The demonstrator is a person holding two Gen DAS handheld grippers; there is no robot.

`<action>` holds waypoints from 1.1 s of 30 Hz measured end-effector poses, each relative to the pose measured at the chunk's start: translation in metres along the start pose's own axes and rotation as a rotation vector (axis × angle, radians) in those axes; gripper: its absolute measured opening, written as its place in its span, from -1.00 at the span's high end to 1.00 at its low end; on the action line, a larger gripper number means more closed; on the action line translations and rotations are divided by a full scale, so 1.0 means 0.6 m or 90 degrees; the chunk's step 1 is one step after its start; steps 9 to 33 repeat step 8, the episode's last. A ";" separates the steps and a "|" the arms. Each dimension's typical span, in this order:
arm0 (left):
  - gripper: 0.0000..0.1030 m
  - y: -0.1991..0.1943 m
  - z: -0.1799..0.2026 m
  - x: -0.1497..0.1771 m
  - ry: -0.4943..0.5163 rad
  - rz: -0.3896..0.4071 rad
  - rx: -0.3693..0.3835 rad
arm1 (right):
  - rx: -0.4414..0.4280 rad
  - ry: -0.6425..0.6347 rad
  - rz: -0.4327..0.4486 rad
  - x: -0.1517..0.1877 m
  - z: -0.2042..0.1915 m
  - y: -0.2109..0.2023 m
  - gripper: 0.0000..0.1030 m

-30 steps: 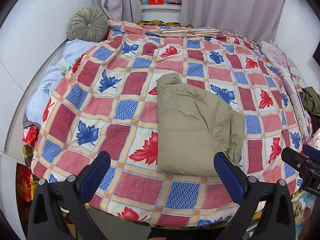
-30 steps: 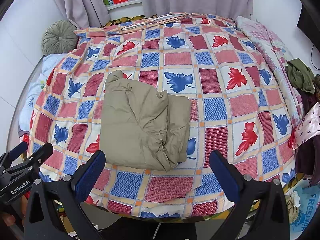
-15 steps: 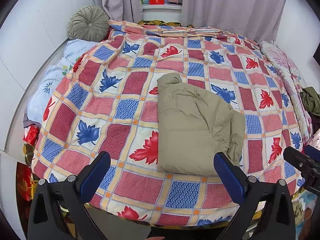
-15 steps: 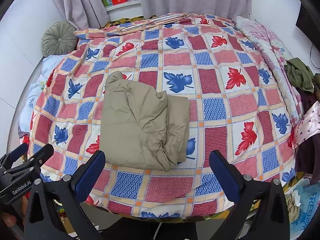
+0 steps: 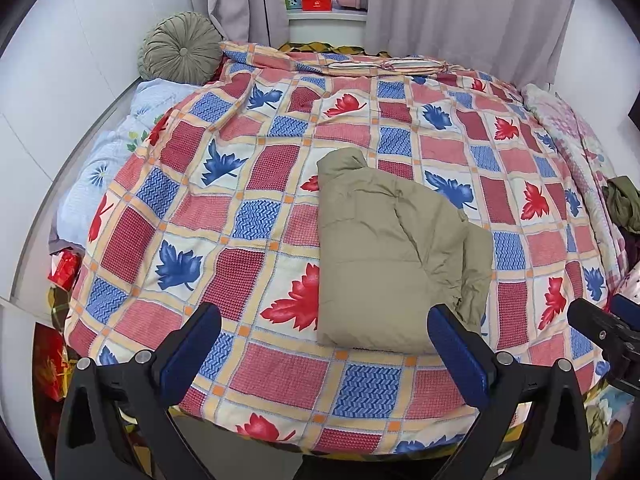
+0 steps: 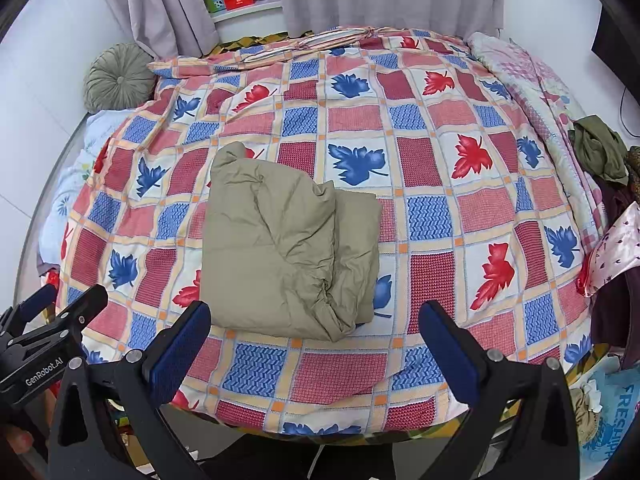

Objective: Fold large clothes

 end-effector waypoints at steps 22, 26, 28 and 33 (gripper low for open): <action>-1.00 0.002 0.003 -0.002 0.008 -0.002 0.008 | 0.000 0.000 0.000 -0.001 0.001 0.000 -1.00; -1.00 0.002 0.003 -0.002 0.008 -0.002 0.008 | 0.000 0.000 0.000 -0.001 0.001 0.000 -1.00; -1.00 0.002 0.003 -0.002 0.008 -0.002 0.008 | 0.000 0.000 0.000 -0.001 0.001 0.000 -1.00; -1.00 0.002 0.003 -0.002 0.008 -0.002 0.008 | 0.000 0.000 0.000 -0.001 0.001 0.000 -1.00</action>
Point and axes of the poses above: each gripper's, at about its wrist camera, not at the fingertips, and y roughly the way its jaws point, z to its right, x to its underside, the point moved 3 cm from there along y, roughly the way its jaws point, and after that the axes turned 7 degrees about -x, right-handed, at the moved point
